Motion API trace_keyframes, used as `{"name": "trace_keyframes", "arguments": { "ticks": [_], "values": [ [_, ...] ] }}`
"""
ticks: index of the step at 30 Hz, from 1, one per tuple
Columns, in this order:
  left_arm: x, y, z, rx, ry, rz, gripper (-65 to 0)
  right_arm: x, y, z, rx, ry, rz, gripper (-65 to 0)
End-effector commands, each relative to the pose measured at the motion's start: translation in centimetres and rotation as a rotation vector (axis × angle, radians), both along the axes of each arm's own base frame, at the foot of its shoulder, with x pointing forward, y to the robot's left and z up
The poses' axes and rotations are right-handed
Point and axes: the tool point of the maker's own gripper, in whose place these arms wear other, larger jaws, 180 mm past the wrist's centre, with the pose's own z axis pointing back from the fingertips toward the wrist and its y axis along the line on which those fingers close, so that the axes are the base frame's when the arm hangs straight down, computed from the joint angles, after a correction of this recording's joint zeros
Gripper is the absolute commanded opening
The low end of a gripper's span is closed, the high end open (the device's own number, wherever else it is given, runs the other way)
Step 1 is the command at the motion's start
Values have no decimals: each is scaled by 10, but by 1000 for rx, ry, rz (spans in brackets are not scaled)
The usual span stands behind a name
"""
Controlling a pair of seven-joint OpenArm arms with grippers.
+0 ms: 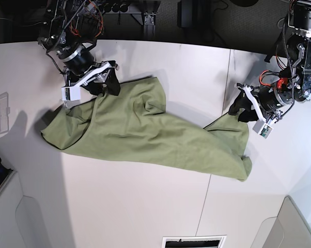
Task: Layout the t-shirt on the table in an organized manner, then fold the t-shirt properly
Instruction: 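Release the shirt and regrasp its edges with both grippers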
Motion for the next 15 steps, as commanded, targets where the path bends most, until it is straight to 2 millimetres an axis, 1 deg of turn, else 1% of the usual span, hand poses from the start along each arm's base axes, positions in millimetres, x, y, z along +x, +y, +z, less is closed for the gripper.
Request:
{"name": "trace_keyframes", "arguments": {
  "ticks": [1, 2, 3, 4, 5, 6, 7, 10, 12, 15],
  "values": [
    [10, 0, 14, -16, -53, 4, -369, 9, 0, 12, 18, -50, -18, -304],
    [12, -2, 14, -25, -55, 16, -415, 10, 1, 13, 19, -54, -17, -321],
    [13, -4, 14, -35, -62, 22, -487, 12, 3, 15, 23, -63, -10, -366],
    [14, -5, 15, -43, -72, 26, -568, 13, 5, 18, 28, -76, 1, -438],
    [15, -6, 17, -49, -82, 27, -646, 15, 8, 22, 34, -94, 18, -529],
    [16, -7, 18, -53, -92, 28, -650, 18, 10, 26, 39, -113, 33, -618],
    [17, -6, 20, -55, -101, 30, -650, 22, 11, 30, 48, -131, 39, -650],
    [21, 0, 25, -39, -114, 31, -650, 33, 11, 44, 69, -174, 31, -650],
    [26, 6, 31, -27, -132, 31, -650, 41, 12, 59, 84, -220, 36, -650],
    [33, 15, 44, -26, -155, 34, -650, 44, 13, 79, 81, -272, 50, -650]
  ]
}}
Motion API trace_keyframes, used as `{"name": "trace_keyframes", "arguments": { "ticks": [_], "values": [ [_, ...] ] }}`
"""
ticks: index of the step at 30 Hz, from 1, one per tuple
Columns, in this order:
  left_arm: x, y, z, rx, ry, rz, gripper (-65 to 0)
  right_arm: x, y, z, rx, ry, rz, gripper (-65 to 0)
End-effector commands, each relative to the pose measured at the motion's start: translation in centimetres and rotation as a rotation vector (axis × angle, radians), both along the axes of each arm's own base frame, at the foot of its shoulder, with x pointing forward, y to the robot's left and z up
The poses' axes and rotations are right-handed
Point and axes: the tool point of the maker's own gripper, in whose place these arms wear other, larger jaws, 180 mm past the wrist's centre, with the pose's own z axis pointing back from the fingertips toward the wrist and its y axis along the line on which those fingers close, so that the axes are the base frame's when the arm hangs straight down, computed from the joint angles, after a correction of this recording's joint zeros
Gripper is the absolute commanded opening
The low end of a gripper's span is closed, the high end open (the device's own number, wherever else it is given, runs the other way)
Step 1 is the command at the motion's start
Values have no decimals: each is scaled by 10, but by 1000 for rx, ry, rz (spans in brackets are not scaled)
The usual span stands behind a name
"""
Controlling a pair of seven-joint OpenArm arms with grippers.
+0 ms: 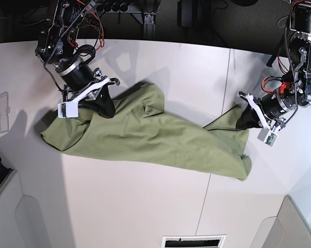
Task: Layout the t-shirt on the table in an organized manner, then fold the t-shirt properly
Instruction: 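Release the shirt and regrasp its edges with both grippers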
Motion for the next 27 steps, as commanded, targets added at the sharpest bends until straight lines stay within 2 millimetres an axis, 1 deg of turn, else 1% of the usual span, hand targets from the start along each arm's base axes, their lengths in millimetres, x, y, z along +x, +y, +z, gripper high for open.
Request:
{"name": "trace_keyframes", "arguments": {
  "ticks": [1, 4, 7, 10, 14, 16, 17, 19, 23, 24, 25, 27],
  "values": [
    [11, 10, 21, 2, -59, 8, -650, 5, 1, 21, 8, -67, 9, -650],
    [16, 25, 37, -3, -95, 41, -650, 2, 1, 40, -22, -102, 27, -650],
    [23, 41, 60, -13, -153, 80, -650, 2, 3, 72, -11, -180, 40, -650],
    [27, 55, 88, -39, -209, 122, -650, 1, 4, 104, -15, -270, 40, -650],
    [27, 65, 118, -40, -258, 128, -650, -4, 7, 143, -13, -384, 52, -650],
    [26, 66, 125, -21, -267, 113, -650, -6, 7, 156, -24, -421, 52, -650],
    [26, 67, 127, -14, -266, 108, -650, -7, 6, 158, -35, -430, 51, -650],
    [24, 64, 127, -21, -258, 92, -650, -6, 4, 151, -78, -407, 48, -650],
    [13, 48, 117, -73, -208, 24, -650, -4, -8, 117, -211, -277, 22, -650],
    [10, 46, 113, -82, -196, 18, -650, -4, -12, 106, -231, -238, 7, -609],
    [6, 43, 108, -88, -187, 11, -650, -4, -17, 93, -246, -196, -12, -543],
    [0, 39, 98, -103, -162, 11, -575, -7, -26, 62, -267, -99, -47, -411]
  ]
}}
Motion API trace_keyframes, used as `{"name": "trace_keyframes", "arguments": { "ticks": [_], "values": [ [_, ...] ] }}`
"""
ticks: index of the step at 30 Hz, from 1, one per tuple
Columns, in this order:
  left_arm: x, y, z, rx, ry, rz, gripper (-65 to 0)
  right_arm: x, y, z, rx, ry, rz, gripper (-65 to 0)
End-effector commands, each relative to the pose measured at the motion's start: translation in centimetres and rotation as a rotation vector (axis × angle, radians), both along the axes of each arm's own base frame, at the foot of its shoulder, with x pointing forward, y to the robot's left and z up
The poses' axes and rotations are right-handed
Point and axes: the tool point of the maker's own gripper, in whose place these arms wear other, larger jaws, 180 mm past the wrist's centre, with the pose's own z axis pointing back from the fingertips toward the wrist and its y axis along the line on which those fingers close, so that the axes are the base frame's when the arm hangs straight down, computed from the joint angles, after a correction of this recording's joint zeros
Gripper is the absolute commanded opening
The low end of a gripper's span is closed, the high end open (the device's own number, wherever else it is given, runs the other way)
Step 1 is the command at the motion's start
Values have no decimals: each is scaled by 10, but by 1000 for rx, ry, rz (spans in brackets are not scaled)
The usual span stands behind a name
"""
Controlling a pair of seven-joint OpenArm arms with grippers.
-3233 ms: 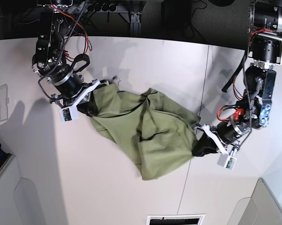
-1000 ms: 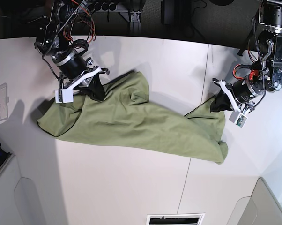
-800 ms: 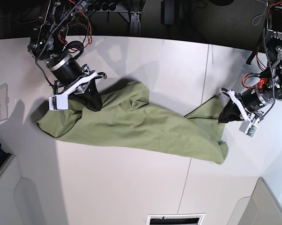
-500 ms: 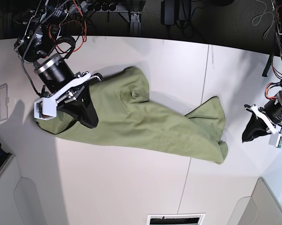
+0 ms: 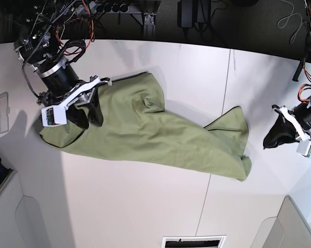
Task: Layout the t-shirt on the table in an organized manner, then fold the t-shirt properly
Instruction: 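Release the shirt and regrasp its edges with both grippers, then drag the shirt apart with both grippers to spread it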
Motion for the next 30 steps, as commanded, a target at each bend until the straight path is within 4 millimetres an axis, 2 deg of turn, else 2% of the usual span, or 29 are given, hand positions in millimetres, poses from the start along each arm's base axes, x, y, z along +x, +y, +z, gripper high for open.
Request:
{"name": "trace_keyframes", "arguments": {
  "ticks": [1, 3, 6, 8, 13, 16, 24, 27, 30],
  "values": [
    [2, -2, 13, -13, -43, -12, -535, 1, -2, -5, 18, 0, -16, -360],
    [-1, -6, 4, -22, -27, -7, -477, -1, -5, -34, 36, 72, -20, -313],
    [-7, -8, -12, -6, 1, 5, -429, -8, -9, -67, 59, 154, -19, -313],
    [-11, -5, -20, 12, 14, 17, -414, -12, -10, -79, 60, 190, -18, -313],
    [-15, 2, -41, 23, 52, 38, -370, -15, -11, -83, 53, 215, -14, -314],
    [-19, -2, -55, 25, 83, 29, -348, -19, -16, -86, 43, 249, -20, -314],
    [-16, -17, -93, 117, 76, 1, -348, -50, -53, -99, 112, 308, -141, -314],
    [-11, -27, -105, 134, 92, -9, -348, -61, -54, -104, 128, 329, -147, -314],
    [1, -27, -120, 163, 112, 55, -354, -63, -48, -105, 137, 326, -136, -314]
  ]
}}
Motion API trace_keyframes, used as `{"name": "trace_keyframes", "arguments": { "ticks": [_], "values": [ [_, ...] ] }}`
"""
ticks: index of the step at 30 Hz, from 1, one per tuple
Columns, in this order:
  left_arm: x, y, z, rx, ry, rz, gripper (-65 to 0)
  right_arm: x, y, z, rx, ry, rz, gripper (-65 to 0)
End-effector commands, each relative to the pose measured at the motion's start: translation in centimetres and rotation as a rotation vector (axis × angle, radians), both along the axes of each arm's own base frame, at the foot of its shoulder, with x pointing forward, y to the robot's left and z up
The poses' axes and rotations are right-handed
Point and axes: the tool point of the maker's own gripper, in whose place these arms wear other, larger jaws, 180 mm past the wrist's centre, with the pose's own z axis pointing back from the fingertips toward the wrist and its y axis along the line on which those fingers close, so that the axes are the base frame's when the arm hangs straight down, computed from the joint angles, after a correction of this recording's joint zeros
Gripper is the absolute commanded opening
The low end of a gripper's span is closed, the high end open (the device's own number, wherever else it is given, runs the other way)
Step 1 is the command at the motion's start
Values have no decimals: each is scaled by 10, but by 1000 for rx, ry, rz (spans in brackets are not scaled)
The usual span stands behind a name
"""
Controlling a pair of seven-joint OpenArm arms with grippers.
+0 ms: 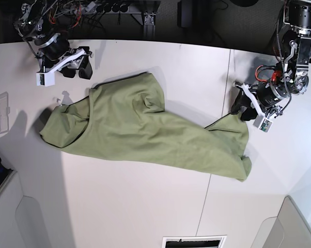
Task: Layout the t-shirt on the table in an organized manner, then fold the t-shirt properly
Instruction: 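Drag the shirt apart with both grippers to spread it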
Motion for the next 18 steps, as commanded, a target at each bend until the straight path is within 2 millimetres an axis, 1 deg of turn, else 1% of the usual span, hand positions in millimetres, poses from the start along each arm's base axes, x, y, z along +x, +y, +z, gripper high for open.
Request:
{"name": "trace_keyframes", "arguments": {
  "ticks": [1, 3, 5, 6, 11, 12, 13, 14, 16, 18],
  "values": [
    [12, 9, 7, 25, -26, 29, -386, 12, 3, 14, 14, -70, -1, -313],
    [18, 13, 1, 33, -16, 68, -496, 21, 11, 19, 26, -99, 8, -313],
    [22, 13, 0, 30, -18, 71, -612, 30, 20, 19, 35, -109, 23, -313],
    [22, 13, 1, 30, -20, 71, -650, 34, 23, 17, 36, -103, 30, -313],
    [24, 15, 1, 58, -22, 61, -650, 50, 44, -4, 86, -57, 62, -316],
    [23, 17, 1, 66, -21, 59, -650, 52, 49, -7, 98, -52, 68, -331],
    [23, 18, 1, 69, -20, 58, -650, 53, 54, -8, 109, -46, 73, -377],
    [22, 21, 1, 76, -18, 58, -650, 53, 58, -8, 117, -47, 79, -453],
    [21, 28, 2, 95, -13, 57, -650, 54, 71, -1, 148, -75, 111, -650],
    [18, 38, 3, 123, -6, 55, -650, 54, 89, 18, 231, -155, 174, -650]
  ]
}}
